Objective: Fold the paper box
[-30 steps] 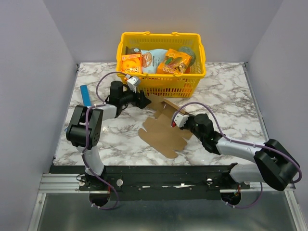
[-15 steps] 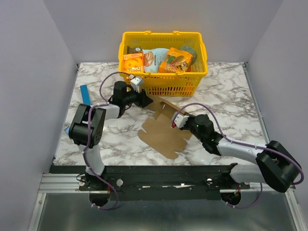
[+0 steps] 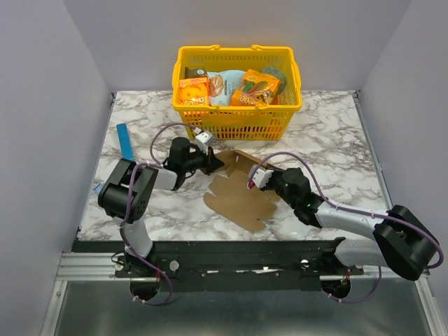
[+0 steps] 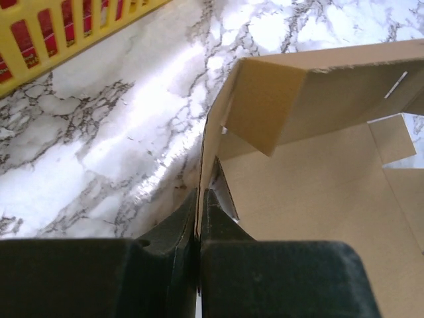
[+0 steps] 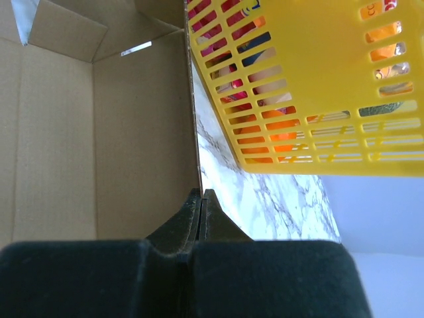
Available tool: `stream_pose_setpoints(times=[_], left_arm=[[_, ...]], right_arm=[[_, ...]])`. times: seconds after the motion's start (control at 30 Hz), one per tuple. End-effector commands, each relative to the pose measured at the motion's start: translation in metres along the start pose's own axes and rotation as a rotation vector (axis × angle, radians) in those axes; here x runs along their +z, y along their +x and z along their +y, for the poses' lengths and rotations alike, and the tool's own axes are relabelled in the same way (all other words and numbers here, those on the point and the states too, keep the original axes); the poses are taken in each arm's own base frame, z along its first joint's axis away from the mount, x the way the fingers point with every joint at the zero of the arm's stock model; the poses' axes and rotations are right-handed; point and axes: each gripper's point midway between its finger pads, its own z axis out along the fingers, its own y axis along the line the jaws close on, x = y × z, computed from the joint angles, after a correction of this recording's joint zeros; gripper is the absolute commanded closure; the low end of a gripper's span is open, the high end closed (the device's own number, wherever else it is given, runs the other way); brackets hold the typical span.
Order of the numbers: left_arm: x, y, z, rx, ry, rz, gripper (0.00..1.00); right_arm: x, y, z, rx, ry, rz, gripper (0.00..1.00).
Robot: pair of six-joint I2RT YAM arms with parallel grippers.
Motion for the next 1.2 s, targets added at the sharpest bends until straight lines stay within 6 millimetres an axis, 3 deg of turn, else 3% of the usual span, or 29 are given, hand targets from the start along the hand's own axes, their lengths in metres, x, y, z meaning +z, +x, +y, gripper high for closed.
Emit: stream_pose_setpoints(times=[0.0, 0.17, 0.2, 0.4, 0.5, 0.63, 0.7, 0.83, 1.17], left_arm=[[-0.005, -0.032, -0.022, 0.105, -0.02, -0.13, 0.92], [-0.006, -0.019, -0.042, 0.194, -0.092, -0.118, 0.93], [-0.009, -0.024, -0.039, 0.22, -0.155, -0.137, 0.93], [-0.009, -0.006, -0.045, 0.247, -0.243, -0.108, 0.89], [-0.006, -0.001, -0.048, 0.226, -0.239, -0.092, 0.83], [-0.006, 0.005, -0.049, 0.199, -0.234, -0.082, 0.61], [-0.006, 0.006, -0.051, 0.196, -0.222, -0.08, 0.55], [-0.006, 0.006, -0.062, 0.192, -0.166, -0.094, 0.39], [-0.009, 0.009, -0.078, 0.173, -0.047, -0.11, 0.3]], right_arm=[[-0.004, -0.004, -0.006, -0.016, 0.043, -0.008, 0.99], [-0.004, 0.002, -0.008, -0.08, 0.088, 0.023, 0.99], [-0.003, 0.004, -0.005, -0.093, 0.085, 0.031, 0.99], [-0.005, 0.006, -0.008, -0.127, 0.126, 0.033, 0.99], [-0.007, 0.007, -0.009, -0.136, 0.142, 0.03, 0.99], [-0.008, 0.008, -0.004, -0.147, 0.137, 0.033, 0.99], [-0.007, 0.009, 0.005, -0.17, 0.113, 0.034, 0.99], [-0.006, 0.017, 0.006, -0.215, 0.151, 0.066, 0.99], [-0.008, 0.016, 0.002, -0.257, 0.185, 0.057, 0.99]])
